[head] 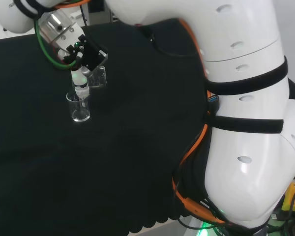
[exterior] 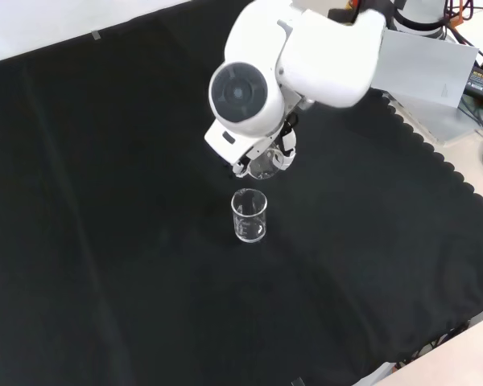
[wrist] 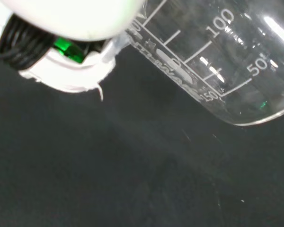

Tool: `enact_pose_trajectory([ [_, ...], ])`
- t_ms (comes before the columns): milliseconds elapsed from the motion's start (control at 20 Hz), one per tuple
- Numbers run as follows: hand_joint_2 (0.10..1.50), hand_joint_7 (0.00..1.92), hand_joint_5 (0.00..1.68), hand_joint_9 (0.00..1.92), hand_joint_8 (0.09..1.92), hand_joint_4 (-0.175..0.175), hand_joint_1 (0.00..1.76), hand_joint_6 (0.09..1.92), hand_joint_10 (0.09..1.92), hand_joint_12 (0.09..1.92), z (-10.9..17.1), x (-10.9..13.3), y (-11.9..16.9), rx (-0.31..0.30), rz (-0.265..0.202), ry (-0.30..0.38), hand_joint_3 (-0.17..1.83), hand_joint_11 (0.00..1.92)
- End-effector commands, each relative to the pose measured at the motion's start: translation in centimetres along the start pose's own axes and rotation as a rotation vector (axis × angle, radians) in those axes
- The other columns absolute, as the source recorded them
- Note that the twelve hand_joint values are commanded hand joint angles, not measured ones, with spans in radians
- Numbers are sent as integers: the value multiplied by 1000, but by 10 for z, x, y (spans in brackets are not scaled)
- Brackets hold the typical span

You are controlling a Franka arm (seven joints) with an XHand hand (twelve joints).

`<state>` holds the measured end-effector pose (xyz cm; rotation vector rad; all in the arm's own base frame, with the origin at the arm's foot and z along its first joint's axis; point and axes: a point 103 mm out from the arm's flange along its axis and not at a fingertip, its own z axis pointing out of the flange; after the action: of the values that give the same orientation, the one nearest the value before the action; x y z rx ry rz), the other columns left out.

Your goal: Pour the water from the handheld beaker into the one on the table.

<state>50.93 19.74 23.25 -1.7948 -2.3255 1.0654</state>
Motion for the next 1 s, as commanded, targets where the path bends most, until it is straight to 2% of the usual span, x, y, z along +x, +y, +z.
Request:
enact_pose_trajectory([
  [50, 639, 1716, 1355, 1542, 314, -19, 1184, 517, 572, 769, -4, -14, -5, -88, -27, 190, 643, 1434],
  [150, 640, 1716, 1354, 1541, 316, -18, 1184, 518, 573, 769, -2, -21, -4, -100, -57, 249, 643, 1434],
  [250, 640, 1715, 1354, 1540, 317, -17, 1184, 520, 573, 769, 1, -27, -3, -119, -60, 285, 643, 1432],
  [350, 640, 1713, 1352, 1538, 319, -16, 1183, 523, 574, 769, 3, -32, -3, -148, -85, 322, 643, 1429],
  [550, 639, 1692, 1337, 1527, 366, -9, 1180, 556, 598, 787, 7, -44, -2, -191, -76, 387, 654, 1420],
  [1000, 639, 1684, 1335, 1522, 377, -8, 1180, 561, 602, 788, 21, -63, 5, -216, -62, 454, 655, 1414],
])
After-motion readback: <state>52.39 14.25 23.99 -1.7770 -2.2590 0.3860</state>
